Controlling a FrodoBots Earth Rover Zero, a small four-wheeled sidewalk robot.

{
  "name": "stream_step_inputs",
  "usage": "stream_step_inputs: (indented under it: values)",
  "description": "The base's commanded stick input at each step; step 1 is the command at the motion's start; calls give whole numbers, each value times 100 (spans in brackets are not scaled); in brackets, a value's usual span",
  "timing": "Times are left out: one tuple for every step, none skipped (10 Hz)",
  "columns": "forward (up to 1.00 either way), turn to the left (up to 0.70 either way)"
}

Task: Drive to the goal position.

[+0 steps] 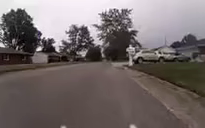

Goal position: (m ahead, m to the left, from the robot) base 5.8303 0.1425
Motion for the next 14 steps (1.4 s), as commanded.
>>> stream_step_inputs:
  values:
    - [100, -23]
    - [100, -34]
    - [100, -40]
    - [100, -40]
    - [100, -40]
    - [100, -40]
    - [100, -21]
    - [100, 0]
    - [100, 0]
    - [100, 0]
    - [100, 0]
    - [100, 0]
    - [100, 0]
    - [100, 0]
